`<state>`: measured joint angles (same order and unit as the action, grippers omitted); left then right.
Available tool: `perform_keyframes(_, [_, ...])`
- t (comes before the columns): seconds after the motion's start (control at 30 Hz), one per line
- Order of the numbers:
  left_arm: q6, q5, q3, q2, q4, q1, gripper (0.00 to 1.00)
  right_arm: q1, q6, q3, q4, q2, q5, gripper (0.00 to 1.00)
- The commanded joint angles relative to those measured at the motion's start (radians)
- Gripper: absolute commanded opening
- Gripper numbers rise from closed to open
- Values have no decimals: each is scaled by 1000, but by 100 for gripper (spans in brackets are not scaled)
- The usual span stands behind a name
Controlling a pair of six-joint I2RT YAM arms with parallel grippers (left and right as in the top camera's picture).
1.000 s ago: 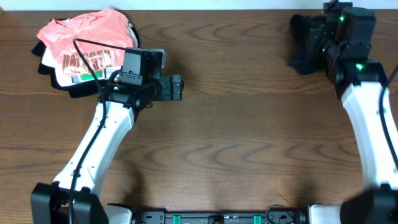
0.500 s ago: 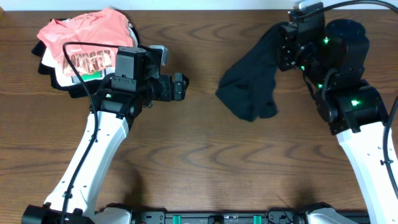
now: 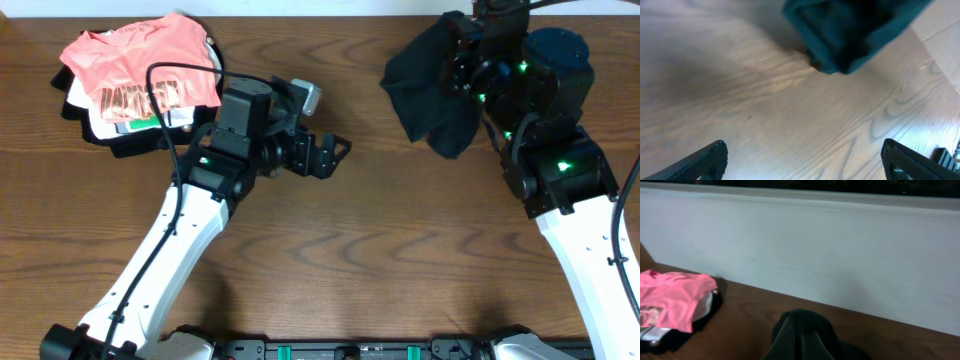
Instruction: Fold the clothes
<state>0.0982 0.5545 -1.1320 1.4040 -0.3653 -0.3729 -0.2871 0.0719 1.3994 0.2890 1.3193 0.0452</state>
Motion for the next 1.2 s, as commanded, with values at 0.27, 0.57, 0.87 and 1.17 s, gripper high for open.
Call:
perform_keyframes(0.27, [-27, -103, 2, 5, 100, -30, 98, -48, 71, 14, 5, -19, 165, 1])
perform_keyframes(0.57, [-27, -95, 2, 24, 114, -33, 98, -48, 93, 14, -2, -99, 254, 1])
perform_keyframes(0.87, [-26, -92, 2, 47, 128, -81, 98, -48, 129, 14, -50, -137, 315, 1])
perform_keyframes(1.17, [-26, -112, 2, 59, 159, -115, 33, -45, 132, 14, -59, -137, 306, 1])
